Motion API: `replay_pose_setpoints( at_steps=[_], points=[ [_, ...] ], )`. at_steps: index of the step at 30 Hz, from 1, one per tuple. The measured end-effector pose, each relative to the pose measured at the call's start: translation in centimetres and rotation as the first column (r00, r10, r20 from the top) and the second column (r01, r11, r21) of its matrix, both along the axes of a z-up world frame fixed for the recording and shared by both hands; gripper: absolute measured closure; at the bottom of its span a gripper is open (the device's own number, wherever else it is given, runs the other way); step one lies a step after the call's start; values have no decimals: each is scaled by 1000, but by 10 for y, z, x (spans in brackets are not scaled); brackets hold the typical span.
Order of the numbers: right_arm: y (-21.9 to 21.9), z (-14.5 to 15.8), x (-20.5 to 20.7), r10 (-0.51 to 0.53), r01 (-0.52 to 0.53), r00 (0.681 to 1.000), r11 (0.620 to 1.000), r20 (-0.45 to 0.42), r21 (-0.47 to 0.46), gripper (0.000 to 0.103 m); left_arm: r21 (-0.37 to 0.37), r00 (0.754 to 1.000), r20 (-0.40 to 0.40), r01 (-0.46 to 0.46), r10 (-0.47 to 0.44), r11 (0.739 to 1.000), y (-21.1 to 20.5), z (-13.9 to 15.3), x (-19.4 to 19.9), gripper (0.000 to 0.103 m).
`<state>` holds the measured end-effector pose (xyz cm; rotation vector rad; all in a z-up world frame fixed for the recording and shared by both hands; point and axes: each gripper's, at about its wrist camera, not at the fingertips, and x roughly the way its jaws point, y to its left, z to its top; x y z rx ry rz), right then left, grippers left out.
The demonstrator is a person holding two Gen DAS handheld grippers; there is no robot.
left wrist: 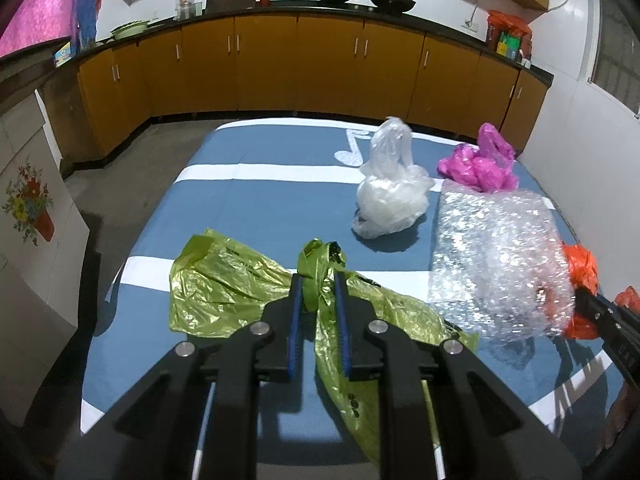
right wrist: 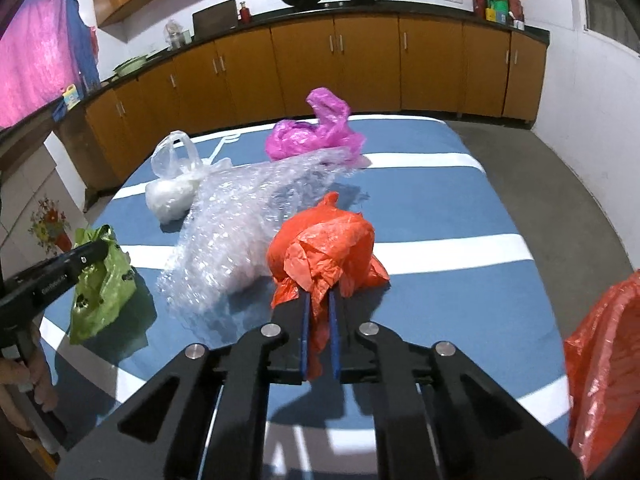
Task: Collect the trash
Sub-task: 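Carry the green bag and red bag over the wastebasket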
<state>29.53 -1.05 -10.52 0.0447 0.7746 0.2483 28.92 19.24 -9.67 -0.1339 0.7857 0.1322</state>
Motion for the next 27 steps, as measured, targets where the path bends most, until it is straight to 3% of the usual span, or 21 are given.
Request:
replay_pose_setpoints(
  at_steps=[12, 27],
  points=[
    [-53, 30, -34, -109, 107, 992, 993, 59, 40, 96, -9, 993, 78, 91, -90, 996, -39, 36, -23, 87],
    [-97, 59, -74, -206, 196, 971, 977, 122, 85, 96, -10, 965, 144, 223, -220, 975, -94, 68, -45, 87]
  ],
)
